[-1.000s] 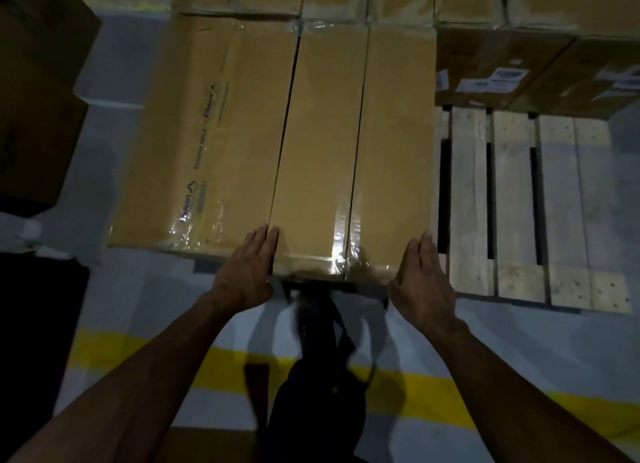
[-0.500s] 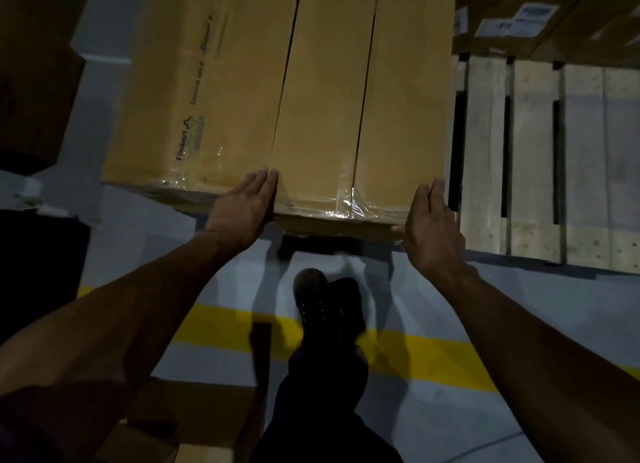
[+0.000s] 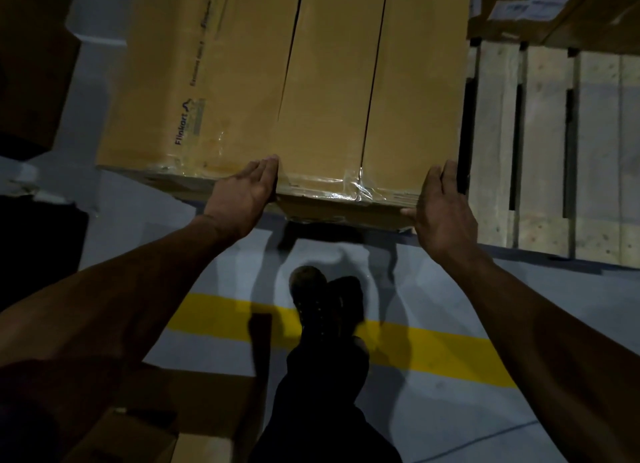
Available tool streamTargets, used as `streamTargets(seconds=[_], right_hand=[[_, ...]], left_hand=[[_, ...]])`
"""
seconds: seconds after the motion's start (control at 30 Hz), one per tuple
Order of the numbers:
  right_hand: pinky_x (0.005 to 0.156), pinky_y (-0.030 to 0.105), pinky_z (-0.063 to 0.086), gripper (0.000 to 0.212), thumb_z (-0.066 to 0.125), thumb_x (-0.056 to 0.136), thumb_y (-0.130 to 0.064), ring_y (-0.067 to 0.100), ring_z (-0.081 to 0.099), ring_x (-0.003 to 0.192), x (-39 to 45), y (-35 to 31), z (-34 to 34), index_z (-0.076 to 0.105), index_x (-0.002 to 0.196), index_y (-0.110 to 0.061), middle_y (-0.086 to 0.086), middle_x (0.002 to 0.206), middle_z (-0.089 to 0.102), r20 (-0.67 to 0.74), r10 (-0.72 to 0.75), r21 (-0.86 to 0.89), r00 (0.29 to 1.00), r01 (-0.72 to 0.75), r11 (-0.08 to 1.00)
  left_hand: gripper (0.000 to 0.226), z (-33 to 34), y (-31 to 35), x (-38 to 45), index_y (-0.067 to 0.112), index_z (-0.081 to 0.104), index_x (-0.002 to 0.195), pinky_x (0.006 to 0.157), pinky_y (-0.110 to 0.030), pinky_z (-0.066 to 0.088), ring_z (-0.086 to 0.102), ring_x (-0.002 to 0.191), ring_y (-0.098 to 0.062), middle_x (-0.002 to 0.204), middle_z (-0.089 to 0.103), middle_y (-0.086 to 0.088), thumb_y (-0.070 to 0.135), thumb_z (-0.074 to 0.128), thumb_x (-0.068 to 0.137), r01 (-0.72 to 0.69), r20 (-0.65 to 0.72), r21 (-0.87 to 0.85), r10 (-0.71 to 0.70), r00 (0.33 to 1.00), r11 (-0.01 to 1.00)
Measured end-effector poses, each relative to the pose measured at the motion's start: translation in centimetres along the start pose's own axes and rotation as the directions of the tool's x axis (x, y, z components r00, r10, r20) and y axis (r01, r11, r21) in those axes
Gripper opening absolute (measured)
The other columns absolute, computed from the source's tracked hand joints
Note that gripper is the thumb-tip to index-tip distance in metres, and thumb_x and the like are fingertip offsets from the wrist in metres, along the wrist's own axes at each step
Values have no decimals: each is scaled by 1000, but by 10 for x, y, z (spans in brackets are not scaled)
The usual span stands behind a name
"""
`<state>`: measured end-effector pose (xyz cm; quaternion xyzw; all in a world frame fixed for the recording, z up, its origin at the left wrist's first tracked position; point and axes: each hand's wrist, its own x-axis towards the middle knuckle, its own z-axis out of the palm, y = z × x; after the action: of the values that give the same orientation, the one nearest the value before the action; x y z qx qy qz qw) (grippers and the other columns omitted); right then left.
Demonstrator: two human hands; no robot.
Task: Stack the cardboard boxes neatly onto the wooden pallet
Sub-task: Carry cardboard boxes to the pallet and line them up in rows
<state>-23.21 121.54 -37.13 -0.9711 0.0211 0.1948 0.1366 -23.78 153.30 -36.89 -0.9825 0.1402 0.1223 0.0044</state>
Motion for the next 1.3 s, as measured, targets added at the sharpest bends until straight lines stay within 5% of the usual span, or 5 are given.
streamTargets(seconds=[0.43,1.0,1.3], right_hand=[[97,51,45,82,62,96,-36,47,40,131,2,0,-1,14,156,-7,17,165,-5,-10,-5,-8,1000,5,1000],[97,52,45,83,63,95,-38,45,39,133,10,3,5,14,156,-10,14,166,-5,-44,7,-19,999,-8,1000],[98,51,45,85,59,98,-37,41,29,140,8,0,10,5,158,-9,15,165,-14,-20,3,-70,1000,-4,998]], left_hand=[[59,-5,-2,-3,-12,50,132,52,-49,53,68,90,-47,119,64,-30,12,73,83,-76,-58,45,78,995,996],[62,19,-12,4,-2,38,145,65,-51,51,66,88,-49,123,62,-29,35,55,97,-3,-142,45,10,990,999],[55,15,6,1,-10,54,128,52,-44,55,70,87,-42,111,67,-28,10,78,82,9,-227,57,4,974,998]])
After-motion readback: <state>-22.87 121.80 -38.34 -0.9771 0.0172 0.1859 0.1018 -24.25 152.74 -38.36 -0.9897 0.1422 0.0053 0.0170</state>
